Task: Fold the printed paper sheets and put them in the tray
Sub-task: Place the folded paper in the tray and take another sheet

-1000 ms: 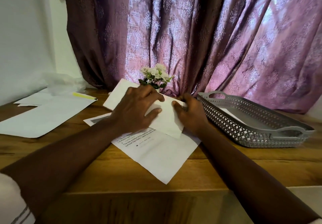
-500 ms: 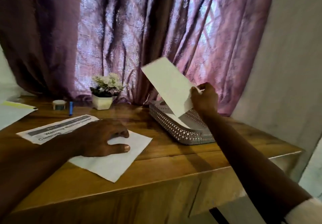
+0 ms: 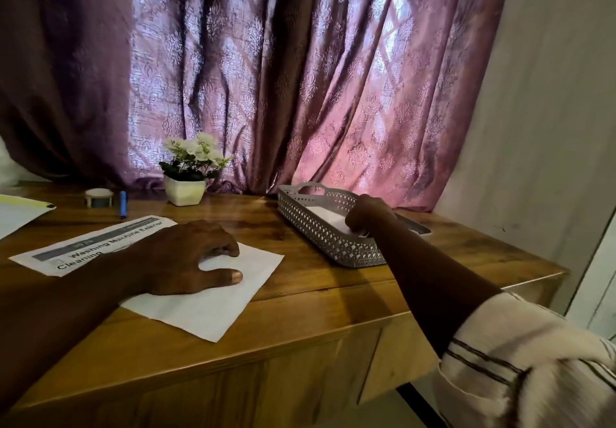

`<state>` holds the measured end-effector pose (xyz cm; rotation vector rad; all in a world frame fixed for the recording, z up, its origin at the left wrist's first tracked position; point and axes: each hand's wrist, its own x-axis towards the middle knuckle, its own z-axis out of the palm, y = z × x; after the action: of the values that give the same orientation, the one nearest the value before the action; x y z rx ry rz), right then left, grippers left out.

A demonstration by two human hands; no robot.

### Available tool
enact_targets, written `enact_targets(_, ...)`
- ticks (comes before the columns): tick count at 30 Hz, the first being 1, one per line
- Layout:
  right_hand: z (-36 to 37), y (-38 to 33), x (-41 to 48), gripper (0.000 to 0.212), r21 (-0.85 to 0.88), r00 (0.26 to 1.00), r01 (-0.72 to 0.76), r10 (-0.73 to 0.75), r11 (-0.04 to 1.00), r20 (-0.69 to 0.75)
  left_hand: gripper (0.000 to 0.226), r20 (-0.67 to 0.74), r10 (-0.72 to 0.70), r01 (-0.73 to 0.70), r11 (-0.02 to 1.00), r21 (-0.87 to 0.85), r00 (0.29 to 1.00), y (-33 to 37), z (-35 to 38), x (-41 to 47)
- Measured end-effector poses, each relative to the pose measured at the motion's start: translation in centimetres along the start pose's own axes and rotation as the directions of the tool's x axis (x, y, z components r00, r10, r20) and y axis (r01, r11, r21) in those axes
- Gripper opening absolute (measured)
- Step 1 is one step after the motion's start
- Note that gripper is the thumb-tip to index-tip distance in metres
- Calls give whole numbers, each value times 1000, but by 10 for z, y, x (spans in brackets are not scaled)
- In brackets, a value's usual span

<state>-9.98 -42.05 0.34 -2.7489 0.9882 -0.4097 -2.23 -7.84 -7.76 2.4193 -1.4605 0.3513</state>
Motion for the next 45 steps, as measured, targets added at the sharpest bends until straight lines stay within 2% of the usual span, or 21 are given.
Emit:
enact_targets(3,-7,-11,-7,43,-211,985,32,-67,977,-157,66,2,2,-2,1000,17,1000,0,1,1)
enact_targets(5,-14,-24,-19,49,-229,938,73,-145,971,-316,67,12,-3,2,1000,22,1000,1,-1,1)
enact_targets(7,-15,-42,-33,46,-222,836,233,-312,947,-451,66,2,-10,10,1000,22,1000,2,-3,0)
enact_targets(9,-10,-67,-51,34,-84,722,494,-463,865,-514,61,-85,-39,42,999,24,996,0,-9,-3)
enact_targets(11,2,-93,-71,19,113,689,679,-576,725,-440,59,-215,-95,111,992,63,972,-8,-17,-6)
enact_targets(13,21,-115,-85,16,205,642,766,-716,609,-274,62,-290,-182,234,960,156,940,-24,-28,-9)
enact_targets(16,50,-143,-100,37,146,448,891,-886,431,-121,59,-358,-349,435,880,193,866,-45,-41,-25)
enact_targets(18,68,-162,-102,44,65,334,942,-940,329,-75,61,-354,-490,584,776,240,797,-59,-44,-35)
enact_targets(19,76,-171,-102,48,74,334,941,-941,330,-50,68,-343,-567,655,712,253,749,-64,-44,-39)
enact_targets(21,88,-187,-99,61,110,389,915,-921,388,16,87,-294,-692,751,625,211,659,-72,-42,-43)
enact_targets(23,100,-200,-91,68,43,386,920,-919,390,85,91,-255,-742,784,583,212,620,-75,-43,-42)
enact_targets(26,108,-206,-90,76,-17,347,938,-938,347,21,86,-247,-769,807,549,216,589,-68,-45,-38)
enact_targets(29,108,-207,-88,67,-72,327,941,-943,330,-57,87,-186,-819,840,525,139,543,-64,-45,-38)
enact_targets(31,109,-207,-88,67,-49,344,937,-938,346,-35,92,-141,-821,833,546,93,554,-65,-47,-39)
enact_targets(34,116,-205,-82,74,45,429,903,-903,428,-16,86,-56,-794,796,602,60,605,-66,-56,-42)
enact_targets(37,123,-204,-78,77,103,503,861,-864,499,-28,45,-42,-769,768,640,-34,638,-73,-61,-46)
enact_targets(39,130,-205,-72,72,176,552,826,-832,536,-59,26,-91,-709,706,705,-68,699,-78,-60,-48)
enact_targets(41,135,-206,-66,66,319,616,770,-774,553,-145,17,-210,-625,631,774,-45,752,-80,-59,-48)
enact_targets(43,133,-209,-62,62,569,722,654,-637,499,-271,13,-410,-504,558,830,14,760,-79,-60,-47)
enact_targets(44,127,-208,-63,60,703,781,563,-556,434,-283,17,-513,-410,515,854,75,754,-77,-62,-45)
enact_targets(45,124,-209,-58,58,831,845,424,-488,359,-220,20,-591,-298,470,869,157,749,-75,-63,-44)
